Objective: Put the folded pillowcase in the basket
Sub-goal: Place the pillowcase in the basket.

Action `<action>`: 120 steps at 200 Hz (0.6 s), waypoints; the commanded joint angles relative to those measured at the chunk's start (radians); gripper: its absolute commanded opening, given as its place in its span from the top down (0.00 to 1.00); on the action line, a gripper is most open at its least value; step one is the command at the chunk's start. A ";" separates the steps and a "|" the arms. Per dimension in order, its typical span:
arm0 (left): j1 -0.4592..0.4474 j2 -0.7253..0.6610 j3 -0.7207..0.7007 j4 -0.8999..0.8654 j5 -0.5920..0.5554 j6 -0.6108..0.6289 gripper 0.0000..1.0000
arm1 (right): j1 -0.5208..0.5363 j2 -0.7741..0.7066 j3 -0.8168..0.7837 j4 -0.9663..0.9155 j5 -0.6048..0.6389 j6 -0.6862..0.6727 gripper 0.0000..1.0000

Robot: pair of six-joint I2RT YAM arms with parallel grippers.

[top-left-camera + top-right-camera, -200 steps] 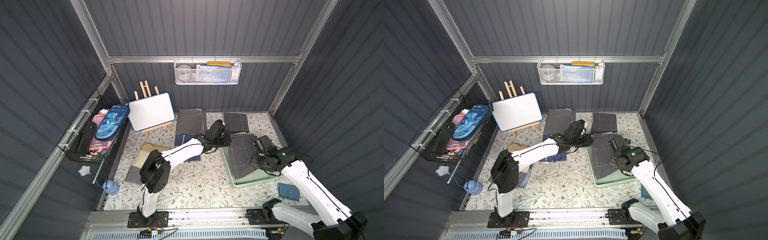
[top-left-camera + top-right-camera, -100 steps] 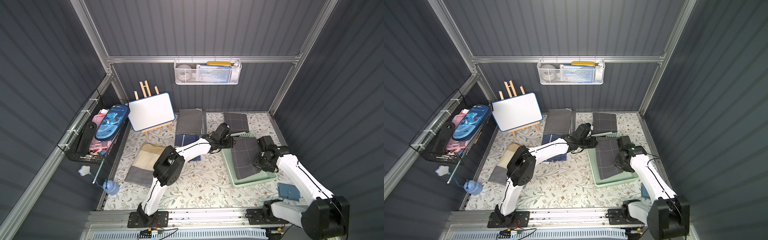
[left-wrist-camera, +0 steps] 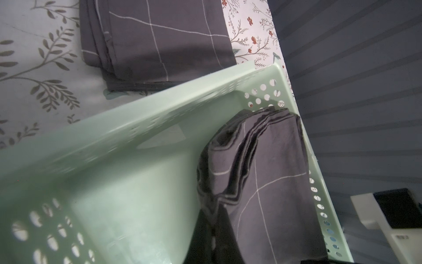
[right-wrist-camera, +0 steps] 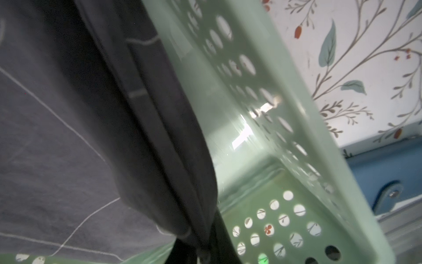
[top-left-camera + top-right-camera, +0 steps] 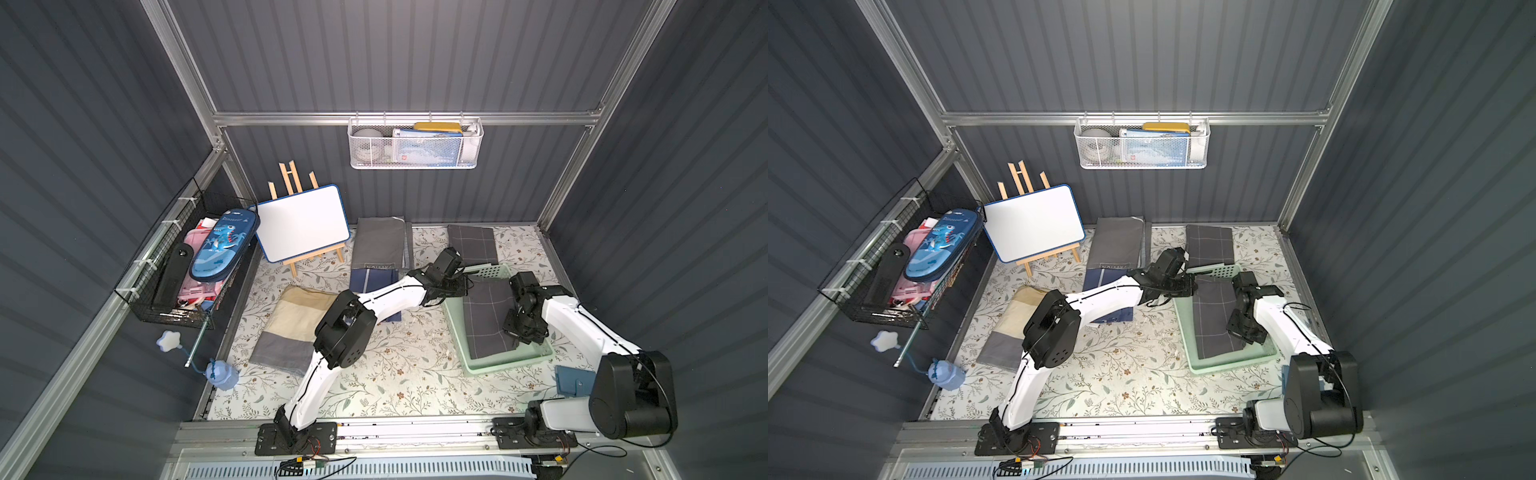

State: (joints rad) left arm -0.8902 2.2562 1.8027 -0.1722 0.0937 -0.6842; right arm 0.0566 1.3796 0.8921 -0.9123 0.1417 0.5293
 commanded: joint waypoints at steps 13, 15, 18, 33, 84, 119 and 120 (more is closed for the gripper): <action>0.004 -0.012 -0.014 -0.043 -0.024 -0.022 0.91 | -0.007 0.005 0.022 -0.012 0.041 -0.012 0.81; 0.005 -0.010 -0.010 -0.047 -0.024 -0.020 0.89 | -0.007 0.006 0.024 -0.013 0.042 -0.011 0.79; 0.004 -0.007 -0.004 -0.055 -0.024 -0.017 0.87 | -0.008 0.009 0.027 -0.016 0.042 -0.011 0.78; 0.003 -0.007 0.004 -0.061 -0.024 -0.012 0.80 | -0.008 0.012 0.034 -0.023 0.042 -0.015 0.72; 0.002 -0.075 0.002 -0.032 -0.033 -0.011 0.56 | -0.006 -0.055 0.039 -0.014 0.074 -0.014 0.43; -0.004 -0.178 0.008 -0.009 -0.027 0.003 0.56 | 0.025 -0.138 0.062 -0.018 0.064 -0.005 0.43; -0.004 -0.183 0.008 -0.009 -0.027 0.003 0.56 | 0.026 -0.142 0.063 -0.019 0.063 -0.005 0.43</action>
State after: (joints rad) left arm -0.8906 2.2066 1.7905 -0.2028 0.0666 -0.7025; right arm 0.0574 1.2957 0.9169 -0.9131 0.1875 0.5148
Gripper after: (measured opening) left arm 0.441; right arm 0.569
